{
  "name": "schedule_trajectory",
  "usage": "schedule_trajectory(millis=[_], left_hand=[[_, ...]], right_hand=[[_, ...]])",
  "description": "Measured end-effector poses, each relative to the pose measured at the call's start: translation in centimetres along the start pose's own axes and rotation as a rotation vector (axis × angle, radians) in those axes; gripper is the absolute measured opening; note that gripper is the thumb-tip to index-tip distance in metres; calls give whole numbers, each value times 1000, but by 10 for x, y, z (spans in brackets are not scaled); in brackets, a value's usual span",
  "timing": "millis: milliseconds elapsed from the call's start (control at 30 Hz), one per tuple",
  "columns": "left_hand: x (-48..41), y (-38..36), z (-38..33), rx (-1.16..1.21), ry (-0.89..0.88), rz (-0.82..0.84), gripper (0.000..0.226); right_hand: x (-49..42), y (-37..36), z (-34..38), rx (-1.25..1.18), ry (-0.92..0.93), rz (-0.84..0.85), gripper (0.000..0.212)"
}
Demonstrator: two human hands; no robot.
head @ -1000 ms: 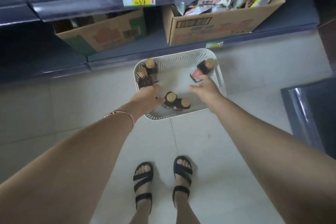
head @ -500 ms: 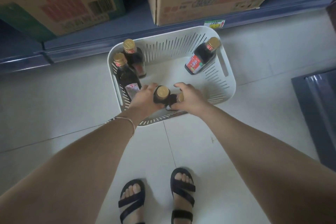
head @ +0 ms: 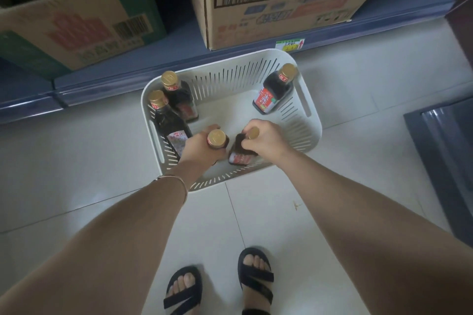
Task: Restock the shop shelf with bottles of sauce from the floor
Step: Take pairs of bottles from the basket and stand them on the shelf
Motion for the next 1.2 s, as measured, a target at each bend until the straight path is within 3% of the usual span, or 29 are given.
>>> schedule_trajectory(millis=[200, 400, 567, 767, 1000, 1200], left_hand=[[43, 53, -52, 58, -18, -70, 54], [99, 112, -146, 57, -92, -47, 53], [159, 166, -250, 25, -202, -30, 29], [220, 215, -370, 28, -378, -15, 24], [306, 245, -485, 67, -650, 3, 32], [389, 237, -563, 87, -832, 130, 35]], right_hand=[[41, 64, 25, -228, -79, -191, 19], [110, 154, 91, -268, -67, -266, 27], [182, 255, 157, -375, -31, -367, 32], [265, 368, 224, -457, 54, -552, 20], [382, 459, 249, -568, 31, -864, 37], [498, 521, 244, -610, 2, -1104, 48]])
Point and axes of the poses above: each hand's wrist, its own x-axis away from the middle knuckle, its own y-axis out of the back of the hand, z = x × y, the point moved 10 cm from there along -x, towards the middle knuckle, and after that the axes turned 5 degrees about -y, right-handed, at the moved point
